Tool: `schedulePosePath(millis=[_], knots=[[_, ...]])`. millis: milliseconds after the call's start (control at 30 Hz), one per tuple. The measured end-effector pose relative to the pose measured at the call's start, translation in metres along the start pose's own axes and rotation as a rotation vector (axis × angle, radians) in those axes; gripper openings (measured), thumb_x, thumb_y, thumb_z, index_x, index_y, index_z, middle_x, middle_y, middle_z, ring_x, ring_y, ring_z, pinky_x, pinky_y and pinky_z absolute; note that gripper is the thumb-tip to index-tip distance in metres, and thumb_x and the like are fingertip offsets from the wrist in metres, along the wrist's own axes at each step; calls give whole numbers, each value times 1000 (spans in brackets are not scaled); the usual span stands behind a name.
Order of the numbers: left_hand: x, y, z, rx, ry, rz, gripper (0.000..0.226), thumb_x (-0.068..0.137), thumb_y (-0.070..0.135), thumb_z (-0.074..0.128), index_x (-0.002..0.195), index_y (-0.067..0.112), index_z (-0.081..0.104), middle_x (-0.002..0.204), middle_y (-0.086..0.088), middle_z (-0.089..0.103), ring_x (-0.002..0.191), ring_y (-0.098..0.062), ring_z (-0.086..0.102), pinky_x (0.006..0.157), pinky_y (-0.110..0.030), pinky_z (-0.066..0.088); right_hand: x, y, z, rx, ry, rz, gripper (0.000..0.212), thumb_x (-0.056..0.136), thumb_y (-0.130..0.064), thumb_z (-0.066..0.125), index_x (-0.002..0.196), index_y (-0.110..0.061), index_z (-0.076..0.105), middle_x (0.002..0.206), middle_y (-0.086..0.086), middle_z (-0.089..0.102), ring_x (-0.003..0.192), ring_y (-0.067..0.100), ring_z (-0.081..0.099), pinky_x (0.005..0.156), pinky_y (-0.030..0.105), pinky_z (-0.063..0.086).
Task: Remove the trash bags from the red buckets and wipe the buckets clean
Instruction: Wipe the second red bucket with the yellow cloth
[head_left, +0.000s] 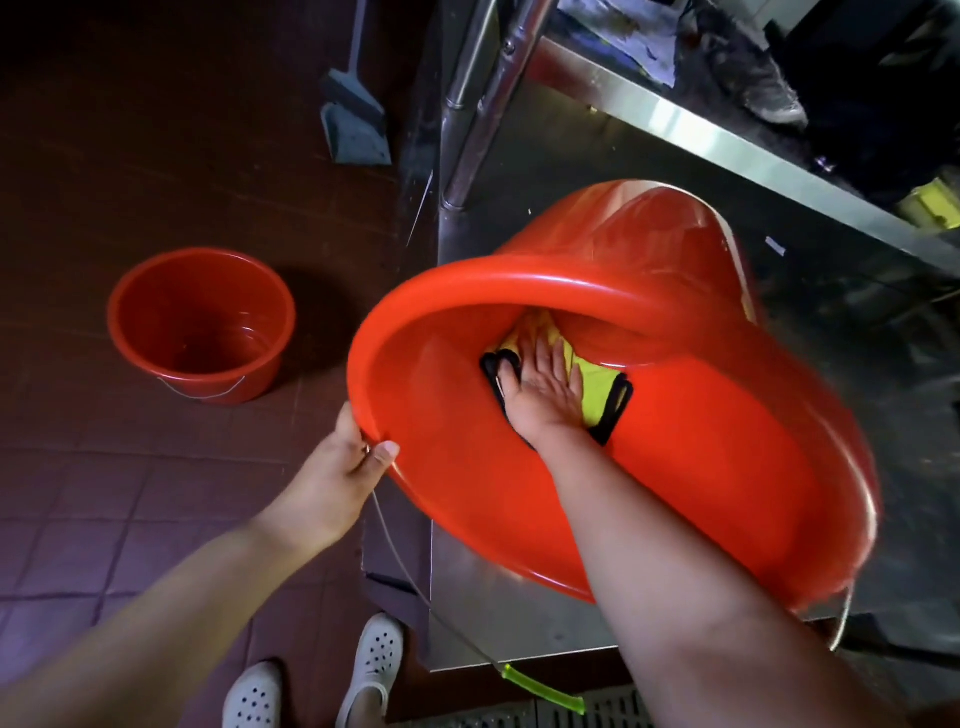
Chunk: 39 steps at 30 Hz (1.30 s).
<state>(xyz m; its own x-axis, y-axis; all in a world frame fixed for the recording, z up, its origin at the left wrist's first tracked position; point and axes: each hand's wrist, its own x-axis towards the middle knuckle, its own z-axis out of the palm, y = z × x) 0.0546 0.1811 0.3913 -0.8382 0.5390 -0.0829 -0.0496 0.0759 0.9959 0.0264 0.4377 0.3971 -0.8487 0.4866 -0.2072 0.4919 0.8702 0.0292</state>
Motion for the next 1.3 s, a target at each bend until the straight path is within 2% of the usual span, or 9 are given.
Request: schedulePosePath(millis=[100,200,367,567,633,733,933,1133,1300], knots=[[-3,-7,6,14,68,-18,28,93,35,49,109,54,36,95,19,63,97,-4,60,94,-43,48,-34,-25,8,115,47,21,62,98,-47,25,152,-23,5,160,-2,0,146,18,-4,117,43,-2],[-6,-3,11,40,124,8,28,85,42,48,106,56,36,90,11,60,85,-6,56,87,-49,48,-91,-51,22,187,97,-92,67,93,-49,20,148,-27,-11,160,-1,-6,146,17,-7,116,39,-5],[-19,2,13,-6,136,31,38,86,30,49,107,61,38,96,32,58,91,11,54,84,-28,44,-141,-52,26,280,72,-295,70,84,-58,15,139,-39,-24,155,-7,-16,142,11,-17,114,32,-12],[-18,22,-2,51,122,55,22,88,33,48,109,29,41,83,9,55,76,-10,53,79,-47,46,-78,-24,16,128,29,-311,73,94,-48,40,151,-20,5,160,6,3,147,22,-2,118,37,2],[-13,35,-15,91,103,82,23,88,35,48,109,27,41,90,3,59,87,-20,57,86,-49,46,-46,-14,11,109,27,-232,70,96,-49,37,151,-14,11,159,9,7,146,23,3,118,35,3],[-7,50,-28,110,92,129,20,89,36,51,107,39,45,90,18,59,89,-13,59,84,-38,49,-9,-4,3,86,-11,-115,72,97,-52,29,151,-12,5,160,8,4,146,23,2,117,33,0],[-22,27,-21,-100,171,-147,22,93,7,54,114,6,48,103,-11,63,99,-20,60,99,-49,46,5,-8,4,-55,-27,-104,68,95,-58,17,152,-23,4,160,-1,1,146,16,-5,116,38,-3],[-35,19,0,-286,215,-172,17,95,-4,43,106,9,46,102,-16,60,100,-23,61,83,-28,56,-46,-45,11,158,14,-41,66,96,-51,25,152,-20,5,160,0,3,146,18,-4,116,42,0],[-38,17,1,-264,249,-113,30,93,-3,49,100,26,50,100,-9,60,92,-16,61,83,-35,55,-147,-68,28,242,57,-288,72,85,-57,18,143,-37,-21,158,-3,-11,145,16,-11,116,36,-6]])
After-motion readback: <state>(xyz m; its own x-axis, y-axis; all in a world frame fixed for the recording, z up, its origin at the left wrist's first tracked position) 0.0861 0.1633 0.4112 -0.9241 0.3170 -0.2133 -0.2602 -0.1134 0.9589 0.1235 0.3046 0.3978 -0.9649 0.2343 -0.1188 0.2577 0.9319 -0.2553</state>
